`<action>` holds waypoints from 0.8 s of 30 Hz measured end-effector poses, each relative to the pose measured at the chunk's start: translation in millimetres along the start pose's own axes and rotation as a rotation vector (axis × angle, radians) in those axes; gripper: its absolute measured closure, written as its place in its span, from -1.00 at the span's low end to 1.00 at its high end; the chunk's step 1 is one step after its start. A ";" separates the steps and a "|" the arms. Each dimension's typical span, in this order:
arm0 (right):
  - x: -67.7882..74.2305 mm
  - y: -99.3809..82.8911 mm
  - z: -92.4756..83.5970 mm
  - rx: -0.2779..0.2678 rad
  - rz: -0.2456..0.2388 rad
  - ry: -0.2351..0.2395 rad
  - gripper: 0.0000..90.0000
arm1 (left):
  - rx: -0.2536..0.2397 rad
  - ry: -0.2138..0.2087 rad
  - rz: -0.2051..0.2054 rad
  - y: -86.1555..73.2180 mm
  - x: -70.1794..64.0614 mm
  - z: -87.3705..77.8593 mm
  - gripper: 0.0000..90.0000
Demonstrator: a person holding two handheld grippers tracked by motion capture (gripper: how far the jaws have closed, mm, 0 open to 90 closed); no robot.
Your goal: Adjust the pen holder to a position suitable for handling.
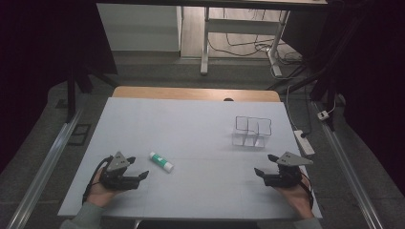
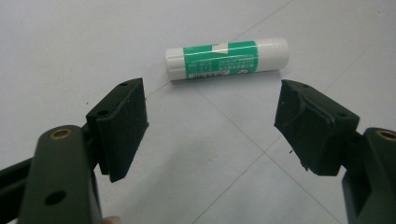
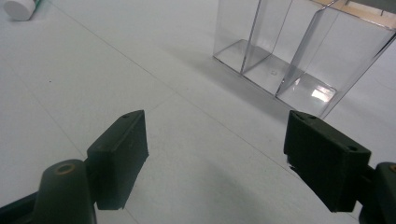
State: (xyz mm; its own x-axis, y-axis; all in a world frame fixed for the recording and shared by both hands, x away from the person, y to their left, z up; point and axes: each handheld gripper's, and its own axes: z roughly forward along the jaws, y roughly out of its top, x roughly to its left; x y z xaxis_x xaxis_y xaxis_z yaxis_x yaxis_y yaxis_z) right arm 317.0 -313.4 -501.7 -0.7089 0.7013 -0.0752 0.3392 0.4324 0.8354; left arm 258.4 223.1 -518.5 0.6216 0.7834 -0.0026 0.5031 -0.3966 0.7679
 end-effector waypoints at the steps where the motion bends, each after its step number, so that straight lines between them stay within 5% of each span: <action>1: -0.3 -0.3 -0.3 0.002 0.000 0.005 -0.52 | -0.001 0.000 0.000 0.6 -0.1 0.2 -0.44; 24: -1.2 -0.1 1.2 -0.009 0.023 0.048 -0.45 | -0.015 0.000 -0.004 3.3 -0.5 -1.0 -0.44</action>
State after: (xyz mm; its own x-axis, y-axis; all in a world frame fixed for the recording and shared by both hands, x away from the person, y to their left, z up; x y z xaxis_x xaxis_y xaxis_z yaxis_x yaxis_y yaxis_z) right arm 318.5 -313.6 -502.4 -0.7302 0.6825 -0.0300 0.3501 0.4115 0.8415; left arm 259.2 221.9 -515.3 0.6194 0.7850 -0.0055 0.4963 -0.3862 0.7775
